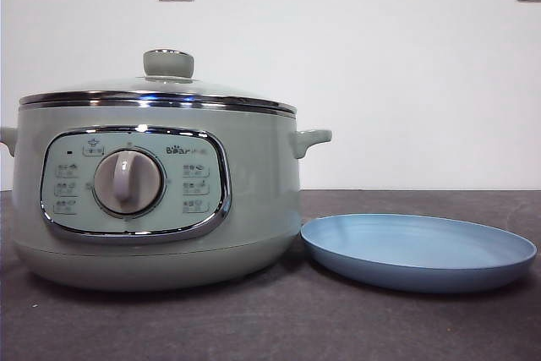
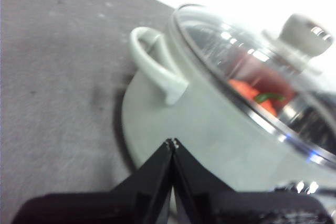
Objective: Take the pumpkin out from the steamer,put the pumpkin in the blue plate,close the lid
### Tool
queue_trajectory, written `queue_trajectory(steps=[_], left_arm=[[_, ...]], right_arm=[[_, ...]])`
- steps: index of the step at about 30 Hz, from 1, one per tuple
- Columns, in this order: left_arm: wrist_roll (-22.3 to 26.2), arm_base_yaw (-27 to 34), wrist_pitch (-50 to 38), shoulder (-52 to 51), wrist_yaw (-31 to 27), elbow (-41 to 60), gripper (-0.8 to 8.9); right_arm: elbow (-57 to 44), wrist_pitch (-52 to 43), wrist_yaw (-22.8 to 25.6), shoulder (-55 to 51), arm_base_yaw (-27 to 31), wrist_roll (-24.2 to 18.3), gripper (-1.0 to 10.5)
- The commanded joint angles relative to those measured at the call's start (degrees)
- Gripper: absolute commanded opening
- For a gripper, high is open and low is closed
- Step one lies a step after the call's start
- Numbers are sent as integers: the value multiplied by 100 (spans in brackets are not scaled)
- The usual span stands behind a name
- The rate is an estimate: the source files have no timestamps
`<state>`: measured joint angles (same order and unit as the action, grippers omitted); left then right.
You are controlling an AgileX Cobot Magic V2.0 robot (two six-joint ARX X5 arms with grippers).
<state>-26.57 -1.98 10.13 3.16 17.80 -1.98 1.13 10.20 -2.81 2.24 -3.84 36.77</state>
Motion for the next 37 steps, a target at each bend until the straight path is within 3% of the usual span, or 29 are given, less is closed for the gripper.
queue_trajectory(steps=[1,7,10,16,22,31,37], left_arm=[[-238,17,-302,-7,31,81,-3],[-243,17,-577,-7,348,46,-8],[-234,17,-382,2,254,-144,-8],[-33,17,195,17,-118,-730,-8],[295,17,466,570,-280,-1405,-8],[1222,15,684,2201,-221,-2702,-8],[1849,7,929,3174,374,-3493,-6]], right_arm=[[-66,11,13,0,2,282,-17],[13,26,-511,0,2,245,-17],[173,107,-761,15,2,227,-17],[719,321,-772,223,2,72,-17],[1572,643,-776,822,2,-535,-17],[2970,942,-793,2170,2,-1753,-17],[3840,1255,-1390,3126,2,-2697,13]])
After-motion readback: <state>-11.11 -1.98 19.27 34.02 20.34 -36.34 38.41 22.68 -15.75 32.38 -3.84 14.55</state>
